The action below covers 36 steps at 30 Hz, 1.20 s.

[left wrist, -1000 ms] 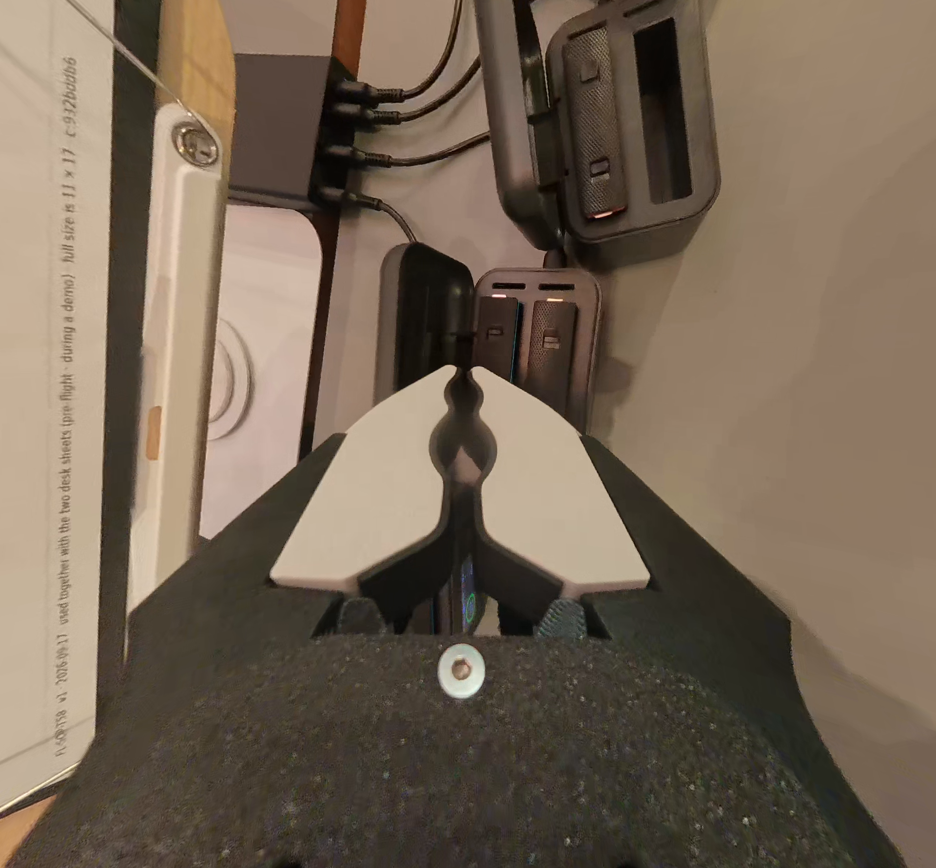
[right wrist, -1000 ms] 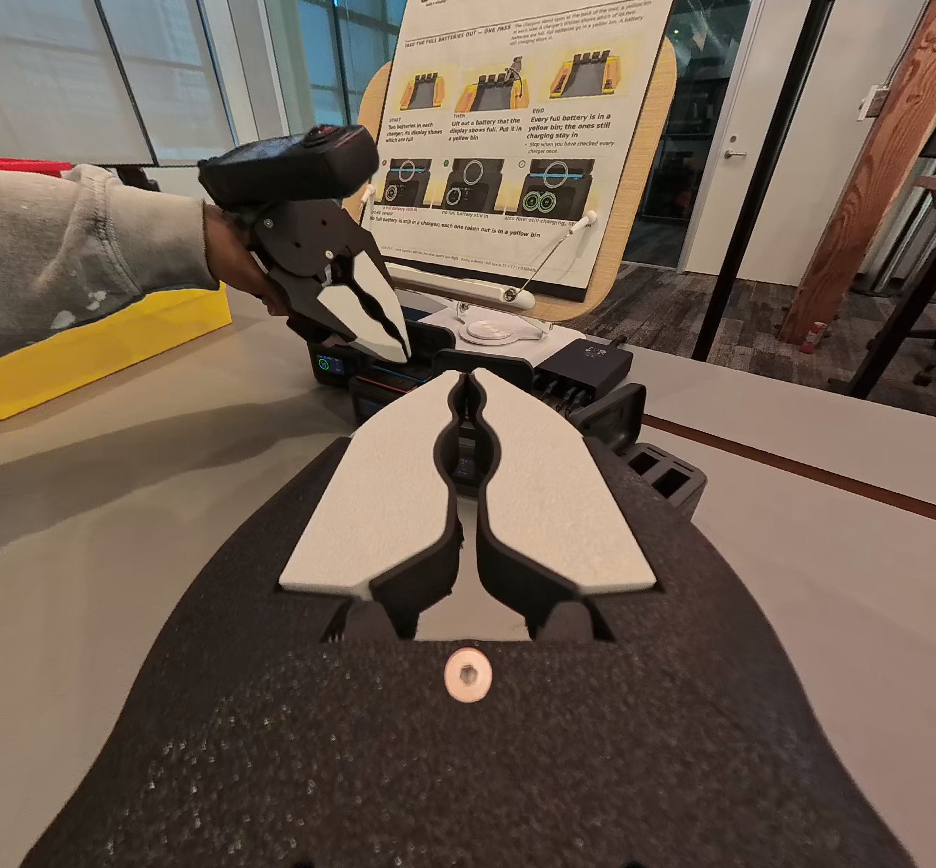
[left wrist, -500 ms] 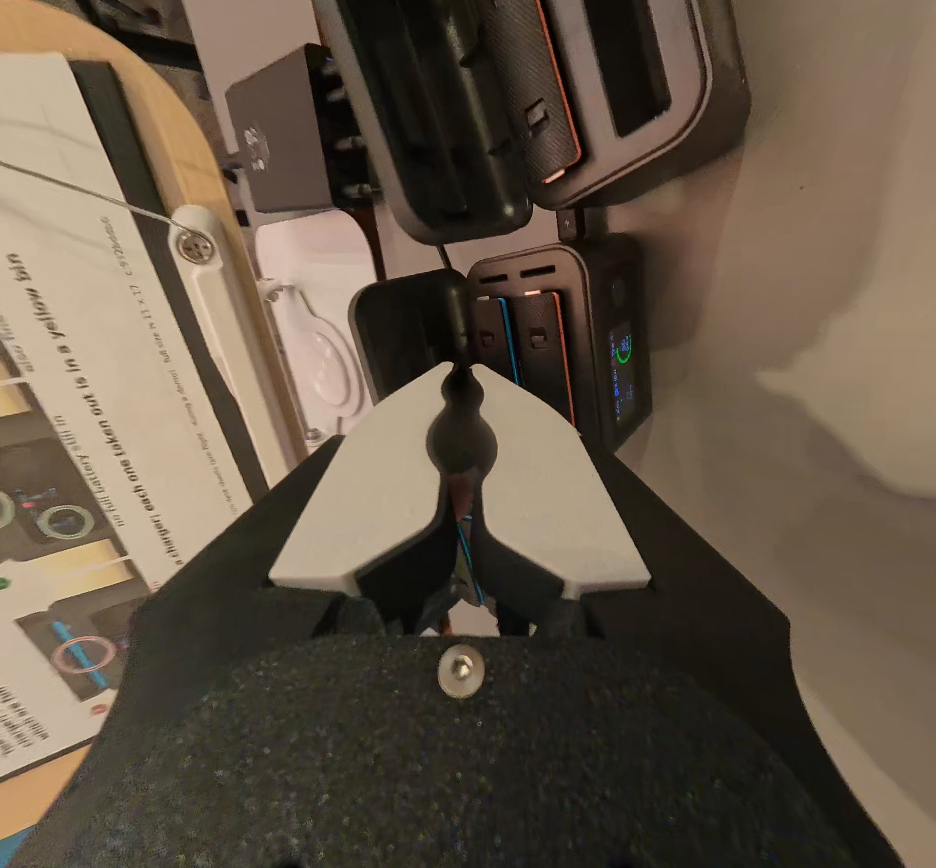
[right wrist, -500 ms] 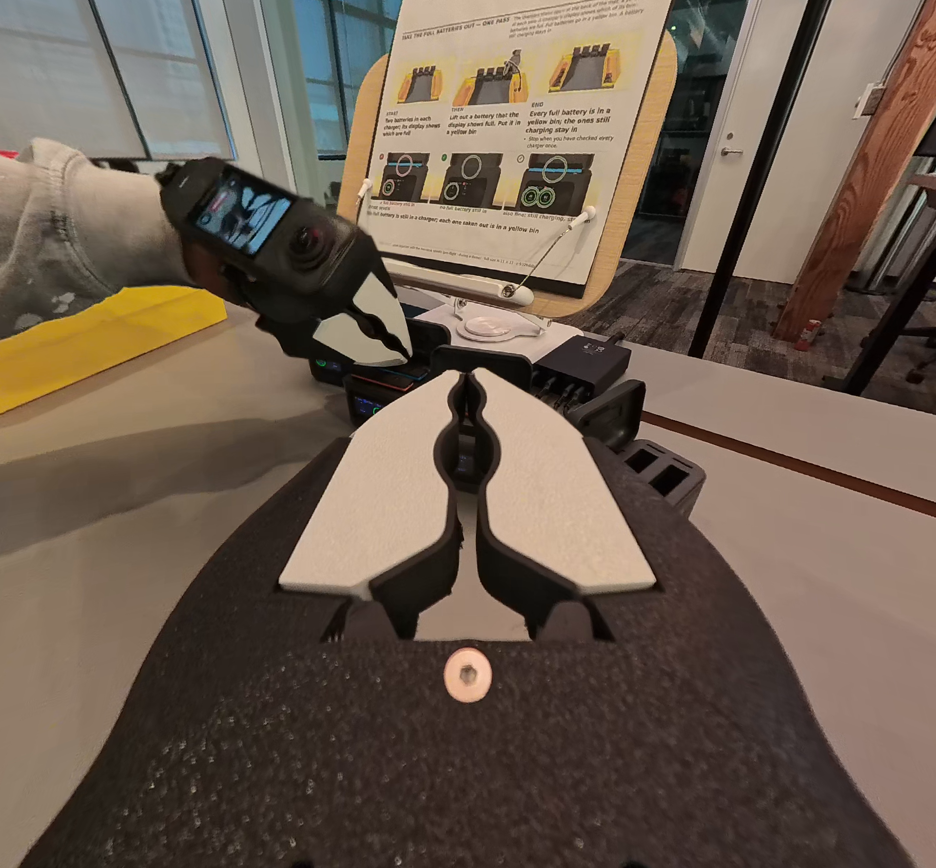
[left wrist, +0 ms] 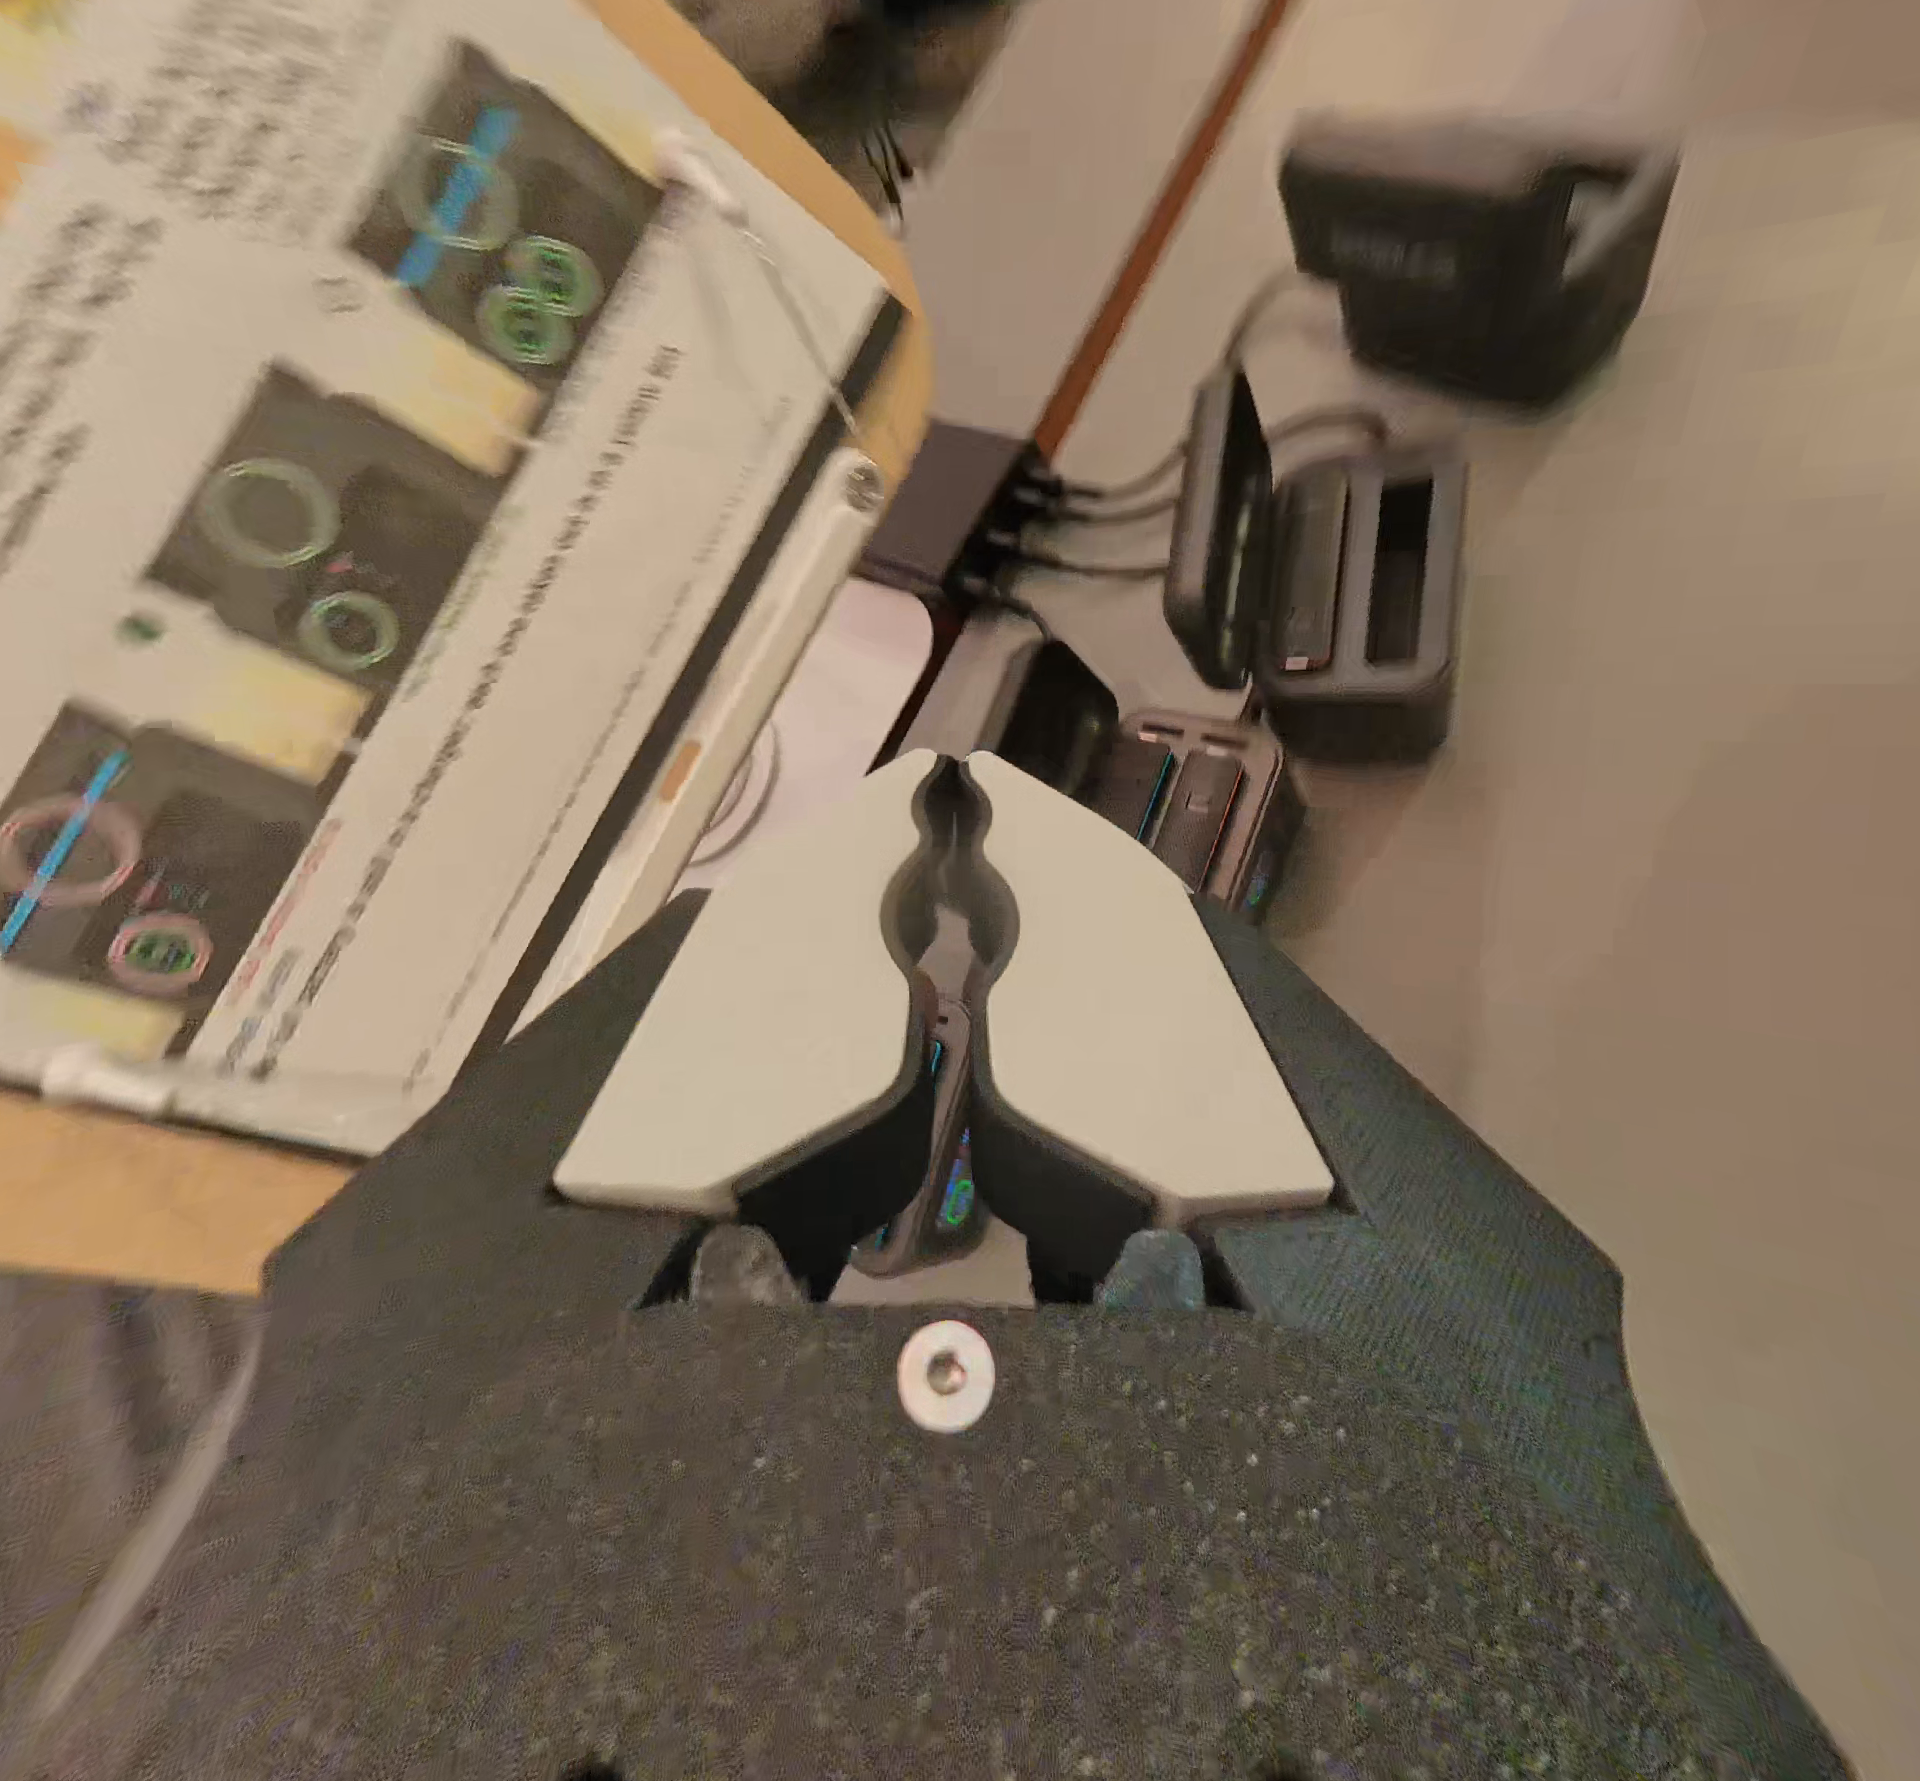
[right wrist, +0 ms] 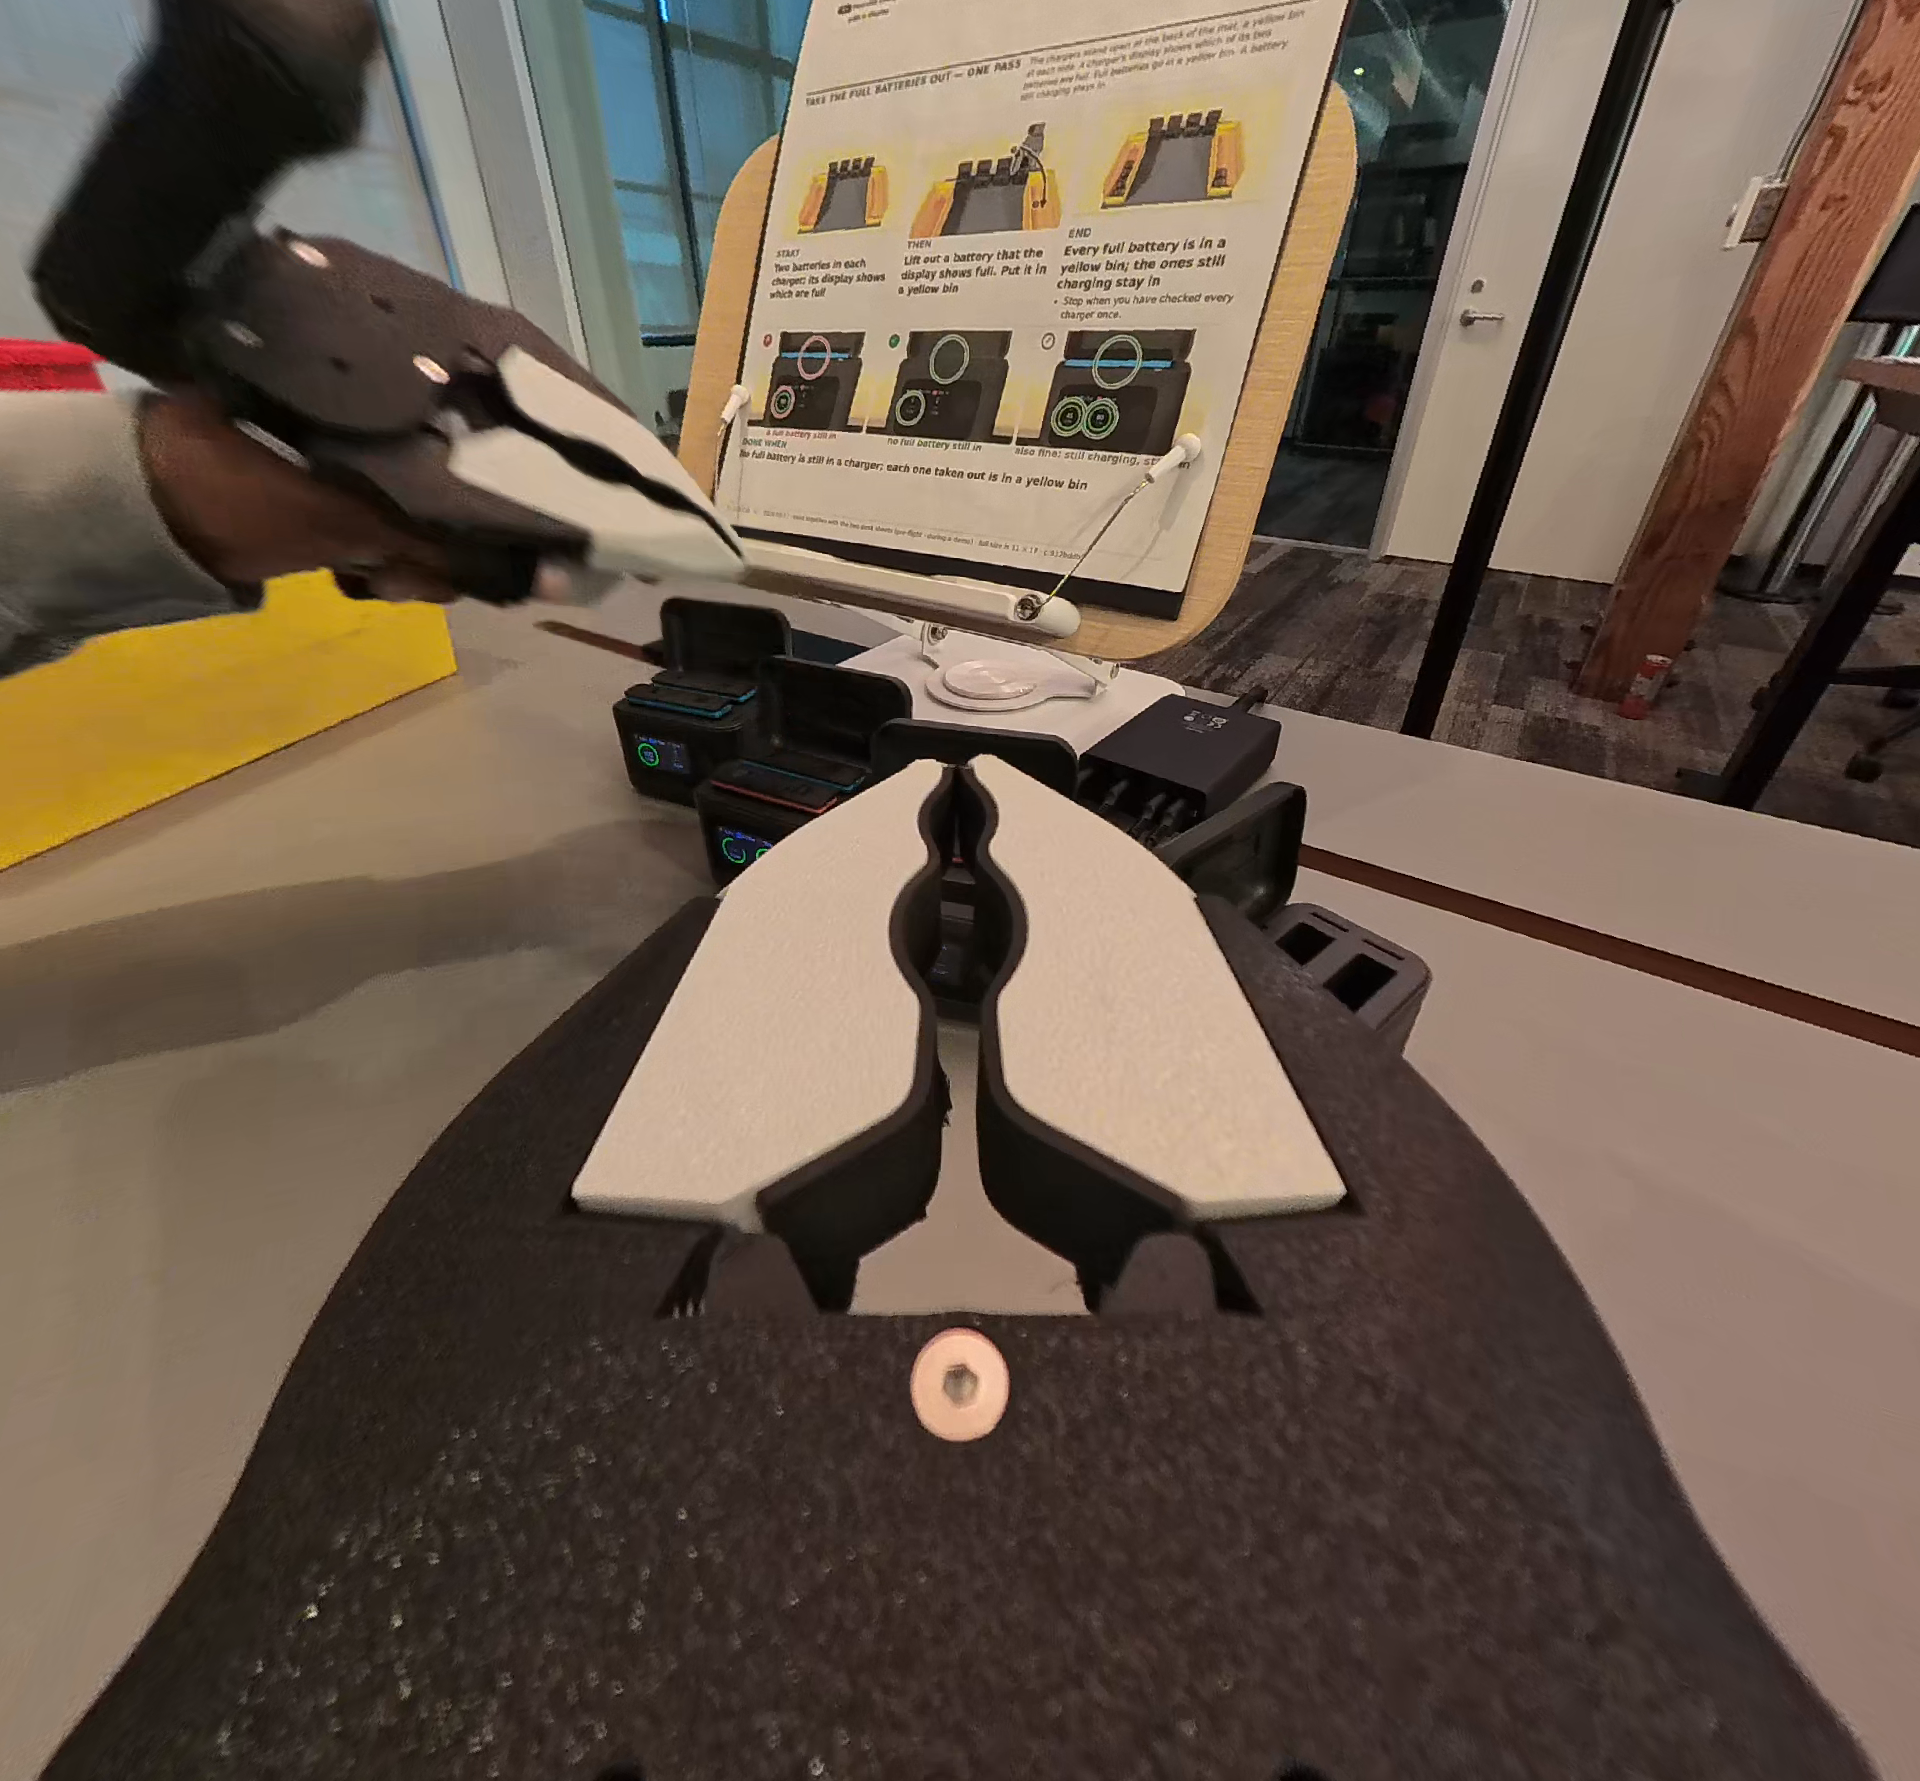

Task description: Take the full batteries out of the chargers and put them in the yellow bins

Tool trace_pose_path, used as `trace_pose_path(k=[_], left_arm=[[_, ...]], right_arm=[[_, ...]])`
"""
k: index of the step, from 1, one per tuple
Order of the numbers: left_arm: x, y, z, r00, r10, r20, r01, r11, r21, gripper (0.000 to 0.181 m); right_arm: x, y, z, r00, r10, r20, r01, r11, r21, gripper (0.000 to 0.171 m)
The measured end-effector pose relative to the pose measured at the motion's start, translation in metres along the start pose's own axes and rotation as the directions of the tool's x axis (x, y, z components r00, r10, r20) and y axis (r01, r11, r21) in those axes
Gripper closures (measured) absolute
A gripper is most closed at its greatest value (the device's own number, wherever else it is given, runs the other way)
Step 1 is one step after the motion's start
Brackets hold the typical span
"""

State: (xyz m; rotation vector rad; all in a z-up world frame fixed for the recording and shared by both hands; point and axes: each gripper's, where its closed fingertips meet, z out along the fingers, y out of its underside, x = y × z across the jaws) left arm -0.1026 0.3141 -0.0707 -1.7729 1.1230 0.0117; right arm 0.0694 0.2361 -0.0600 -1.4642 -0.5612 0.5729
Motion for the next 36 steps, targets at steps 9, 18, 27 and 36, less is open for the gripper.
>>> trace_pose_path(k=[9, 18, 27, 36], left_arm=[[-0.051, -0.007, -0.152, 0.877, -0.478, 0.041, 0.423, 0.811, 0.405, 0.181], [-0.091, 0.092, -0.279, 0.758, -0.582, 0.294, 0.479, 0.803, 0.353, 0.152], [-0.065, 0.216, -0.295, 0.798, -0.488, 0.354, 0.538, 0.841, -0.053, 0.124], [-0.038, 0.274, -0.274, 0.943, -0.223, 0.247, 0.311, 0.854, -0.417, 0.132]], right_arm=[[0.001, 0.004, 0.001, 1.000, -0.009, -0.019, 0.009, 1.000, -0.017, 0.171], [-0.004, 0.010, 0.004, 1.000, -0.020, -0.007, 0.020, 0.999, -0.038, 0.171], [-0.012, 0.017, 0.006, 0.999, -0.029, 0.012, 0.030, 0.997, -0.064, 0.171], [-0.016, 0.024, 0.008, 0.999, -0.032, 0.027, 0.034, 0.995, -0.089, 0.171]])
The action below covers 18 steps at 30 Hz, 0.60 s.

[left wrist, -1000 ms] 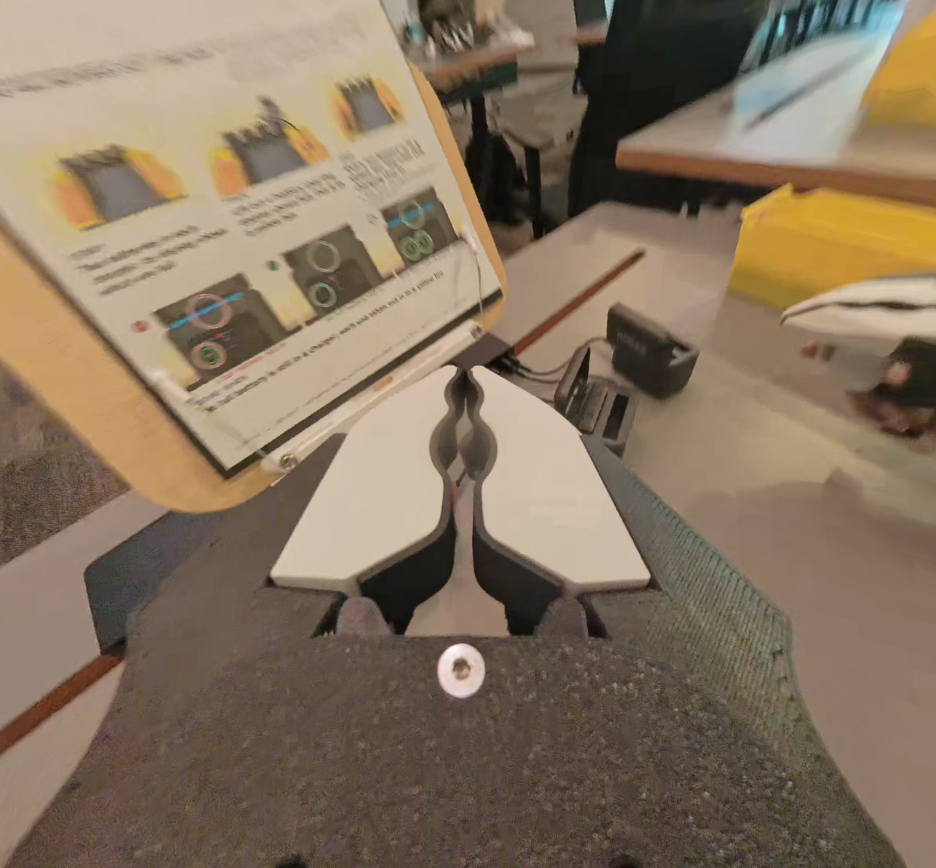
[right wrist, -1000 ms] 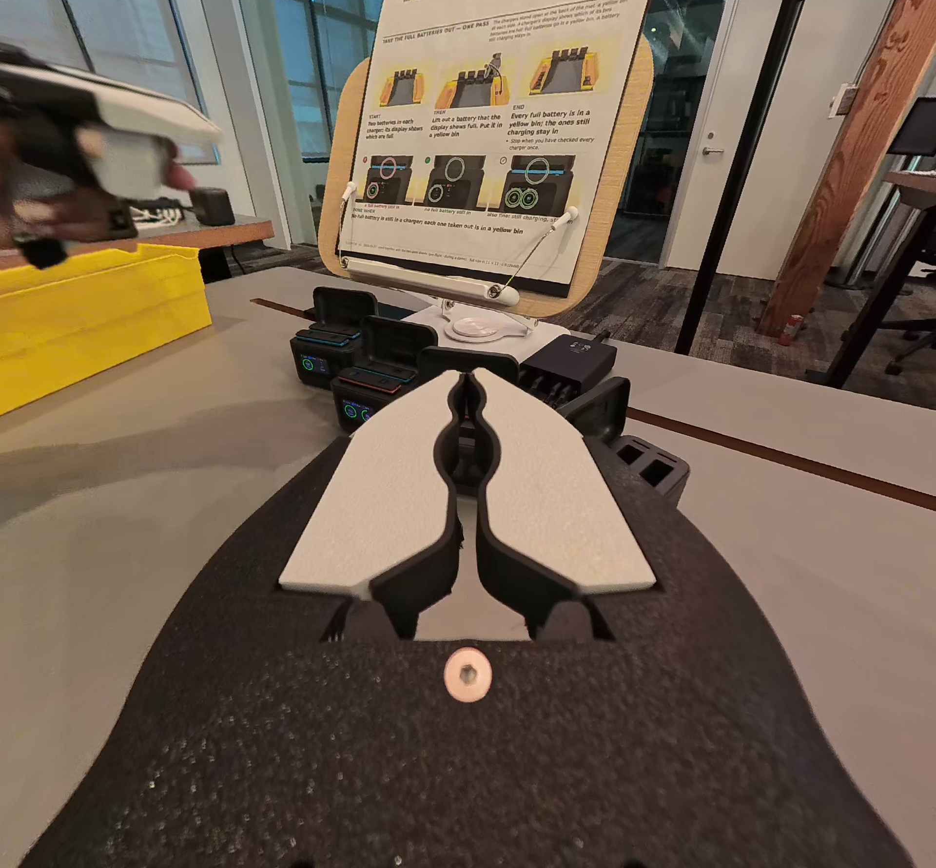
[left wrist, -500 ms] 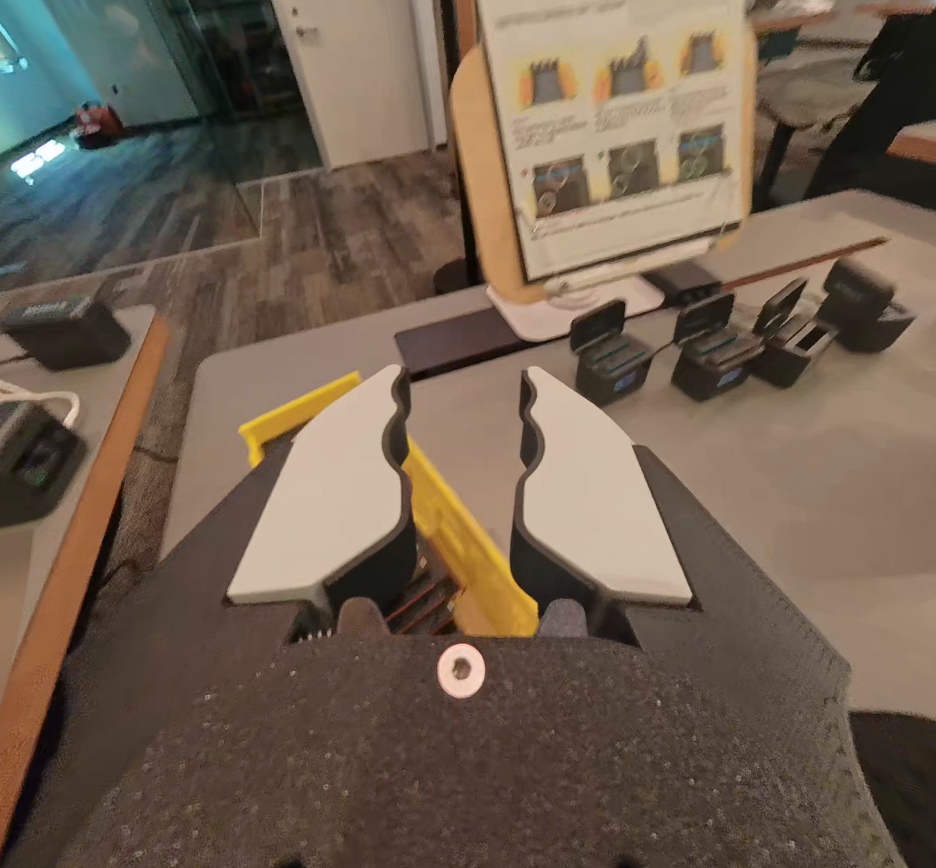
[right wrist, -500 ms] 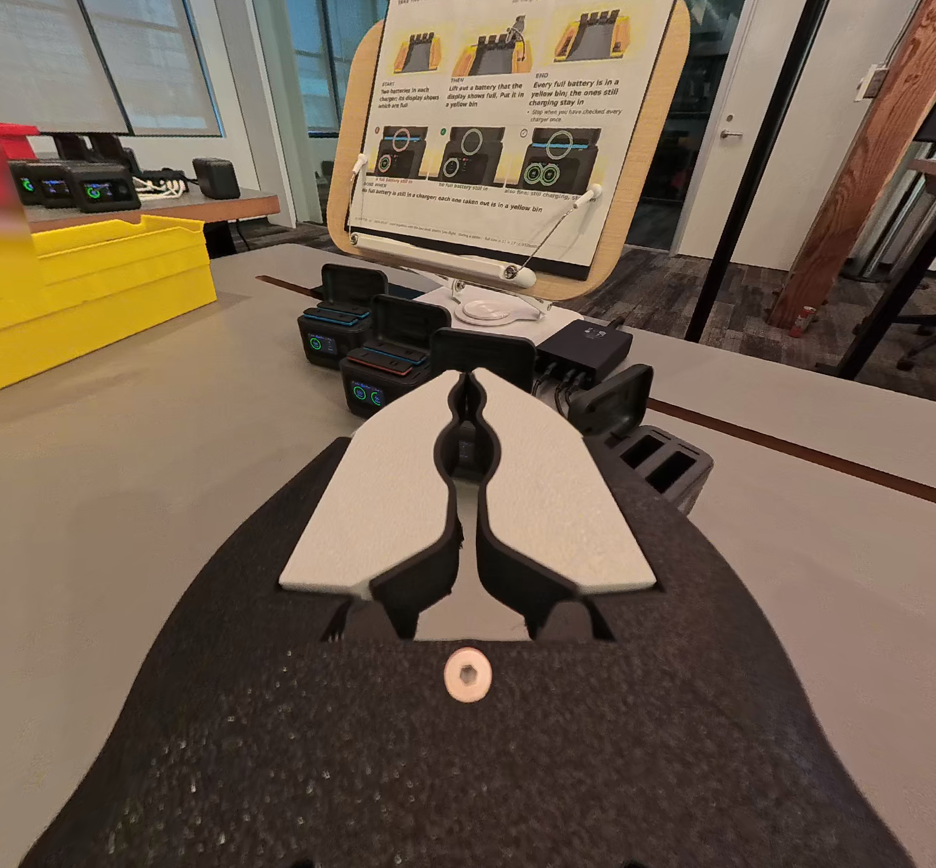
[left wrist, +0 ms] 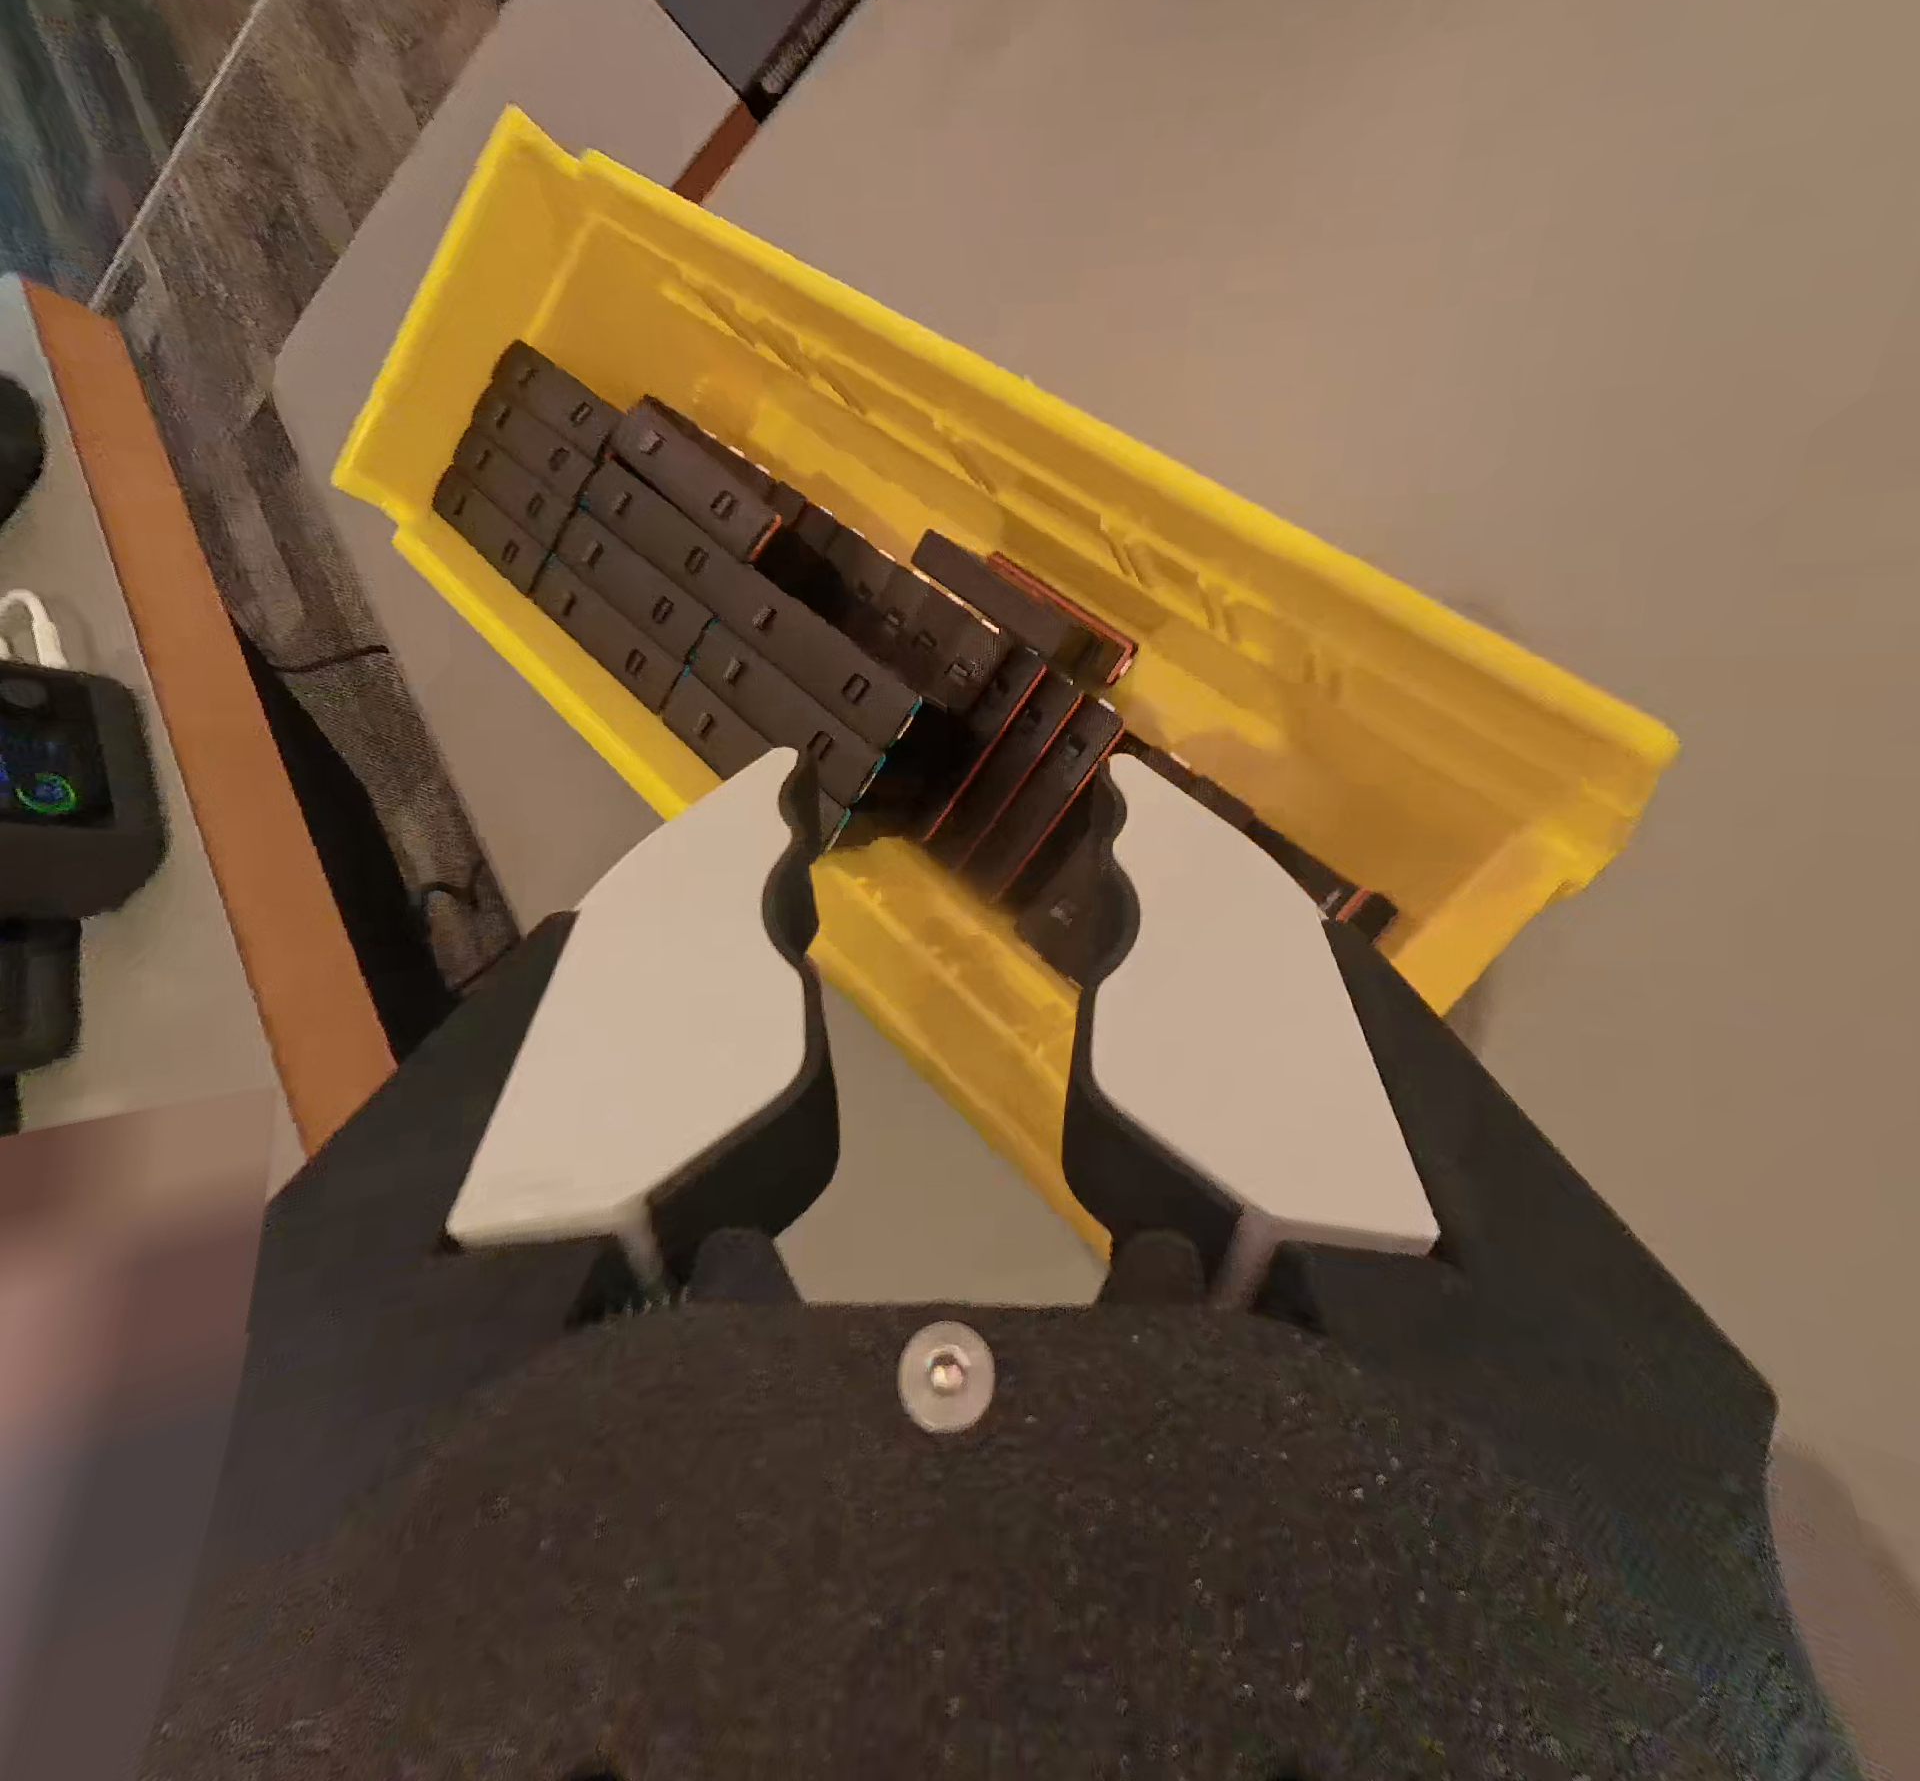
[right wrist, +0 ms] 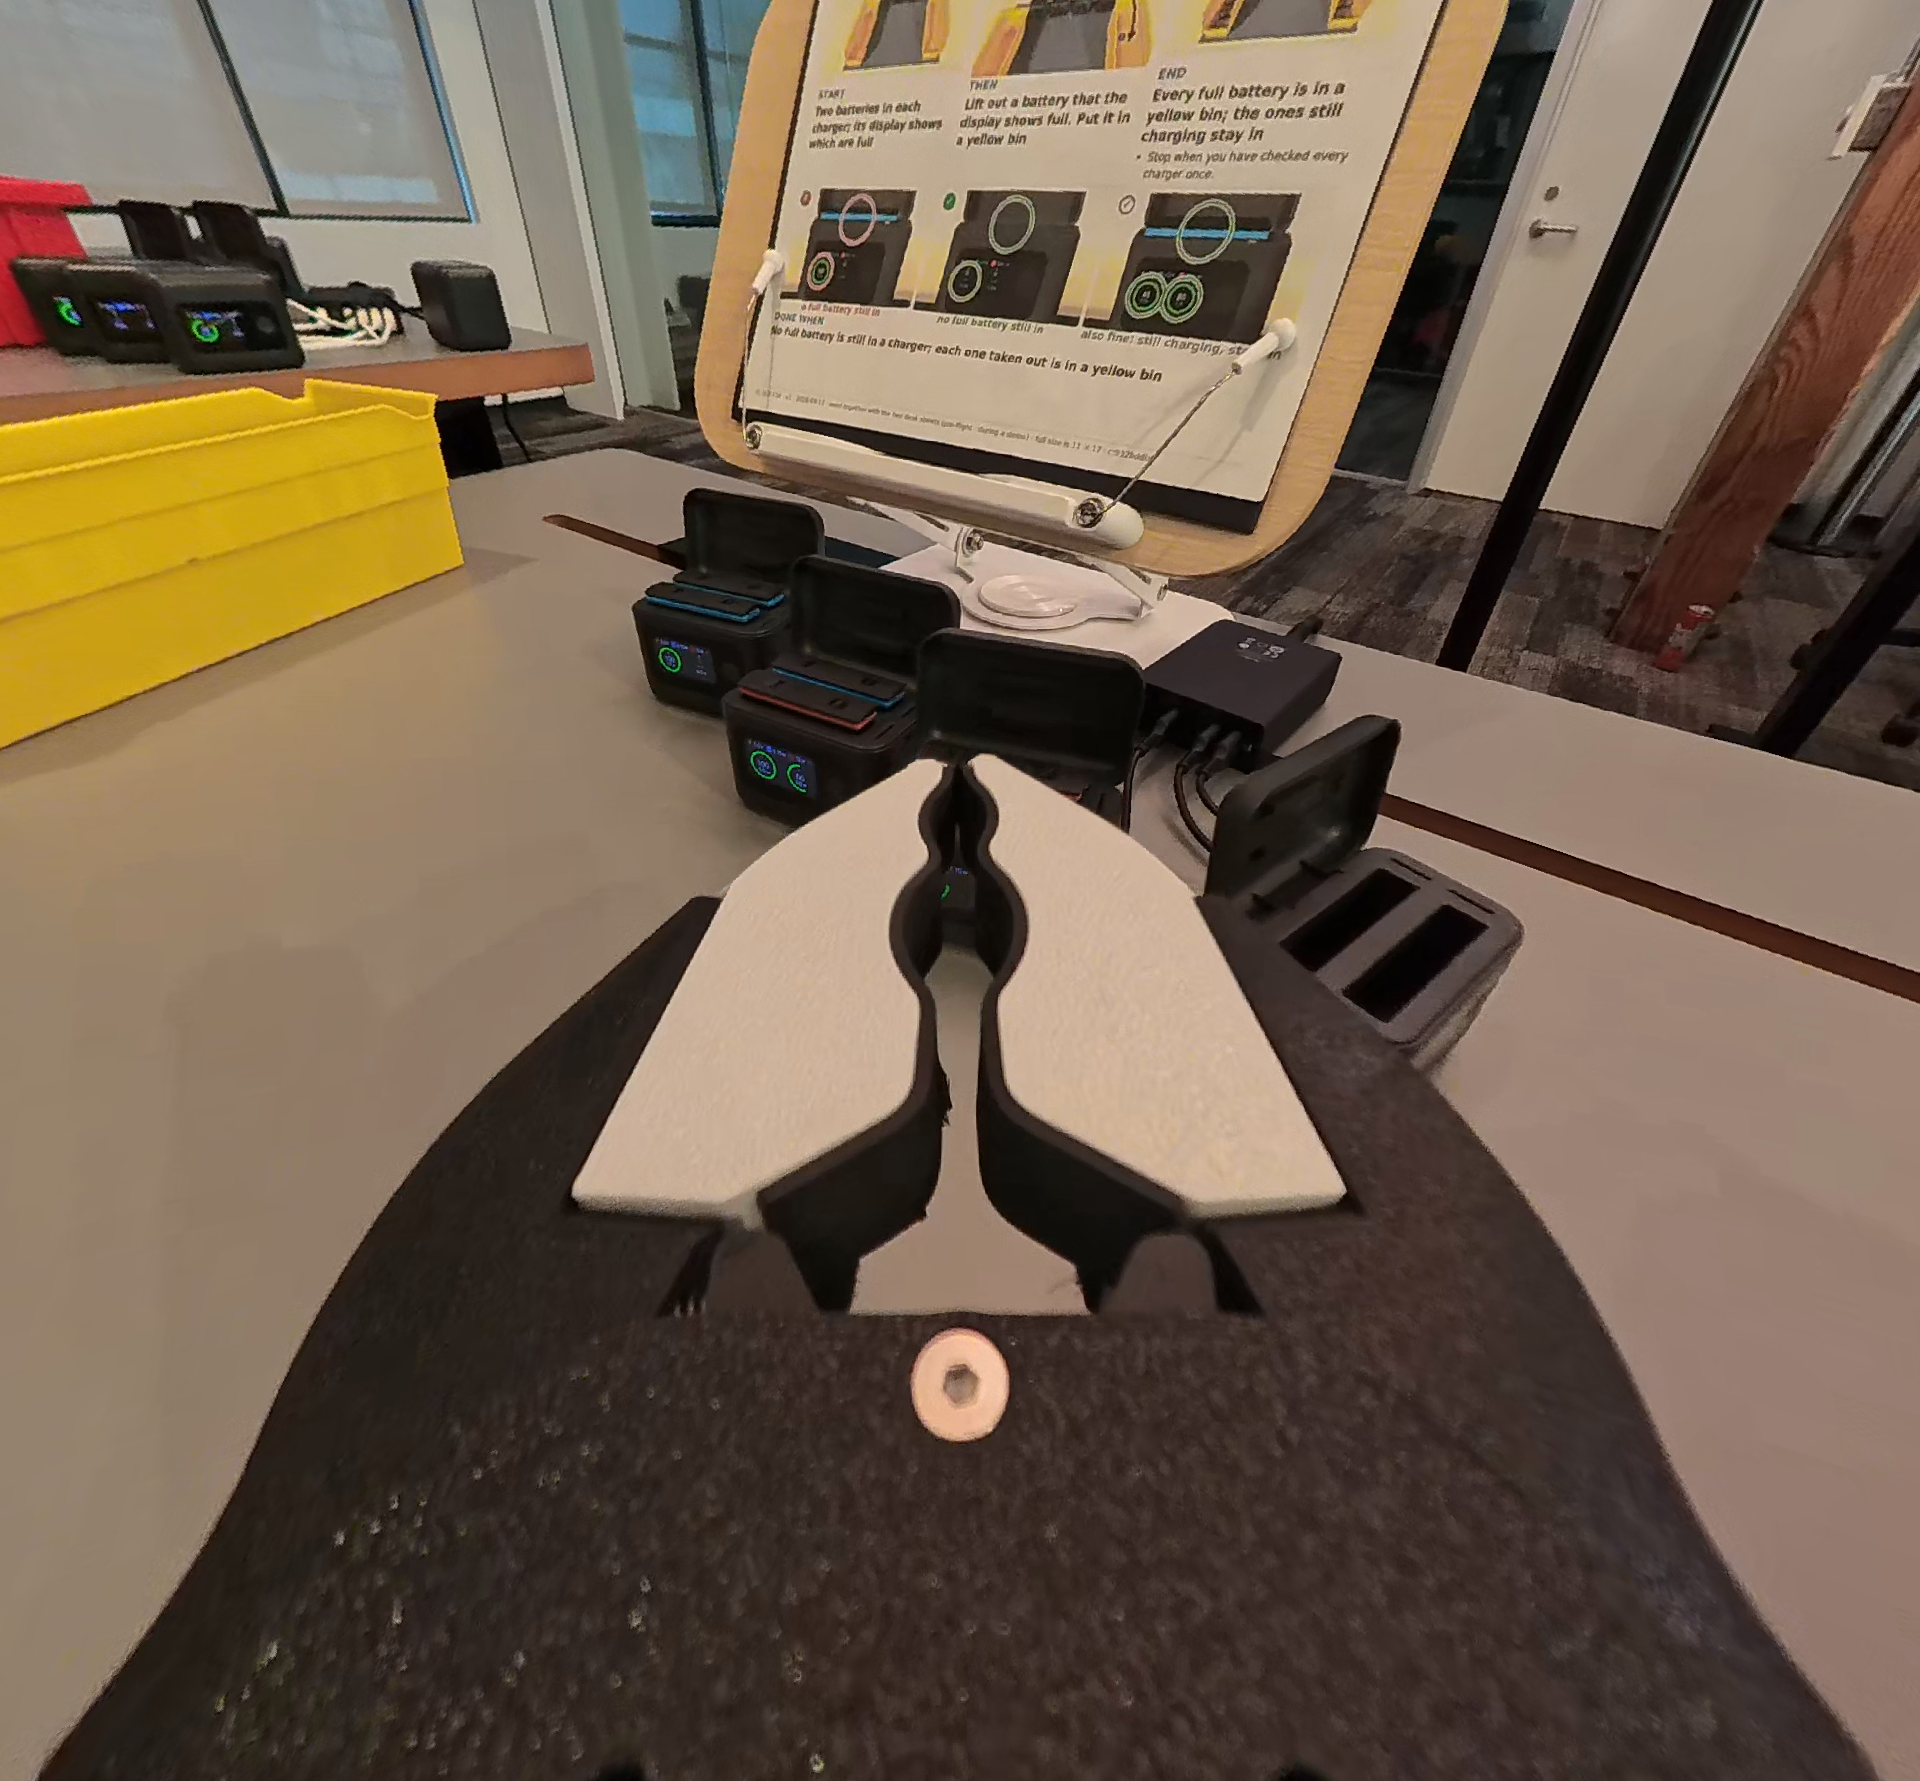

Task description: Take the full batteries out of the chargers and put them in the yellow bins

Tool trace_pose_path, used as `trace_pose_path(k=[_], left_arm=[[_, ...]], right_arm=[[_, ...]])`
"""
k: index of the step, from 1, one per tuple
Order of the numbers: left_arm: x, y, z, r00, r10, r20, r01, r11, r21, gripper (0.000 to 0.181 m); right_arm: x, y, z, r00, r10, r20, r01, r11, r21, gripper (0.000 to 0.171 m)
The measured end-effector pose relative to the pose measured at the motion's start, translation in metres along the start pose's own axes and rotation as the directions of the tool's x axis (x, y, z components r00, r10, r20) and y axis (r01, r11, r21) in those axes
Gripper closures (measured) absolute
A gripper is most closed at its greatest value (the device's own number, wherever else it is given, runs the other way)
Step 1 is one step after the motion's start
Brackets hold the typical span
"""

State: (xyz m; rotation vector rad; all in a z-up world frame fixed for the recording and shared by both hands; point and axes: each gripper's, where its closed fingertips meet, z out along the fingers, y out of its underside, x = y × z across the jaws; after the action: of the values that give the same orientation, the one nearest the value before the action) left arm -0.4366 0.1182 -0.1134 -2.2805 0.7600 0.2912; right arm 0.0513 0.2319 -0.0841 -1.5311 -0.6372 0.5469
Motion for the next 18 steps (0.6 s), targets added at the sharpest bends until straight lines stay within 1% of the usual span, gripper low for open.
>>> trace_pose_path(k=[2, 5, 9, 14, 18], left_arm=[[-0.002, 0.002, 0.009, 0.995, 0.095, 0.002, -0.095, 0.994, -0.058, 0.132], [-0.011, 0.005, 0.022, 0.972, 0.235, 0.013, -0.231, 0.960, -0.157, 0.132], [-0.023, 0.002, 0.037, 0.950, 0.311, -0.017, -0.306, 0.922, -0.236, 0.133], [-0.029, 0.001, 0.046, 0.928, 0.358, -0.103, -0.373, 0.877, -0.304, 0.126], [-0.028, 0.009, 0.052, 0.907, 0.383, -0.177, -0.422, 0.824, -0.379, 0.119]], right_arm=[[-0.001, 0.001, 0.001, 1.000, -0.003, 0.004, 0.003, 1.000, -0.006, 0.171], [-0.003, 0.003, 0.001, 1.000, -0.006, 0.010, 0.007, 1.000, -0.014, 0.171], [-0.004, 0.005, 0.001, 1.000, -0.006, 0.016, 0.006, 1.000, -0.022, 0.171], [-0.004, 0.007, 0.002, 1.000, -0.005, 0.022, 0.006, 1.000, -0.029, 0.171], [-0.005, 0.008, 0.003, 1.000, -0.003, 0.028, 0.004, 0.999, -0.034, 0.171]])
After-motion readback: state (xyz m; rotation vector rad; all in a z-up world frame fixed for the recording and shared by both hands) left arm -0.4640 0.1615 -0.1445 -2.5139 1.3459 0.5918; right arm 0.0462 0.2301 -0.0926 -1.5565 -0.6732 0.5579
